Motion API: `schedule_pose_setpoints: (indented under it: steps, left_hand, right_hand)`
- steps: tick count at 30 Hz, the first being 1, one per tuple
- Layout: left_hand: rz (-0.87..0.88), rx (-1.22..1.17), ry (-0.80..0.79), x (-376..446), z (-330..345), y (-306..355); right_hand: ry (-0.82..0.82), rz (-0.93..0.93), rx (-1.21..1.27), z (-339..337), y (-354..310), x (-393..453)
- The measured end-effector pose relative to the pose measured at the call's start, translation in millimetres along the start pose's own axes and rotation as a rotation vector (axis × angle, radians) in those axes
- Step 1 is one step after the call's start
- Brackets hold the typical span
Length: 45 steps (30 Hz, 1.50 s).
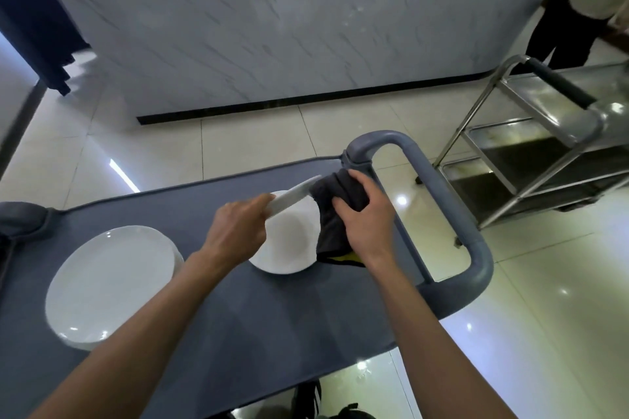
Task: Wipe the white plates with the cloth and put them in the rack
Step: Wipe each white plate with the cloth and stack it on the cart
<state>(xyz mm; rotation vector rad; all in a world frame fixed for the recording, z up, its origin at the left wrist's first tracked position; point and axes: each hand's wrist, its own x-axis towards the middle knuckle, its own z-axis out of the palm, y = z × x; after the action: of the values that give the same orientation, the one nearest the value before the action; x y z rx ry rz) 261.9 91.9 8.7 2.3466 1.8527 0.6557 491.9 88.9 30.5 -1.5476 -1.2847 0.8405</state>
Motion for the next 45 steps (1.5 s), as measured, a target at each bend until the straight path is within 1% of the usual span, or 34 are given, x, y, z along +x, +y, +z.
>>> schedule_pose_setpoints:
  steps: [3, 6, 9, 15, 19, 22, 31, 40, 45]
  left_hand:
    - [0.037, 0.100, -0.035, -3, 9, -1]
    - [0.115, 0.167, -0.011, -8, 18, -2]
    - [0.180, 0.182, -0.009, -13, 24, -3]
    - [0.221, 0.195, 0.020, -23, 31, 4]
    - [0.295, 0.156, -0.026, -40, 45, -1]
    - [0.293, 0.128, -0.083, -53, 59, -11]
    - [0.308, 0.154, -0.179, -74, 83, -26]
    - [0.239, 0.076, -0.126, -81, 104, -33]
    - [0.221, 0.038, -0.152, -85, 107, -35]
  right_hand:
    - [0.031, -0.002, -0.004, -10, -1, 1]
    - [0.052, -0.002, 0.000, -16, 3, 0]
    - [0.051, 0.000, -0.005, -18, 7, -1]
    - [0.019, 0.005, -0.046, -14, 15, -2]
    - [-0.025, 0.023, -0.058, -9, 20, -5]
    - [-0.054, 0.027, -0.078, -3, 25, -8]
    - [-0.111, 0.043, -0.086, 12, 38, -16]
    - [-0.135, 0.051, -0.109, 18, 50, -20]
    - [-0.138, 0.058, -0.115, 19, 55, -21]
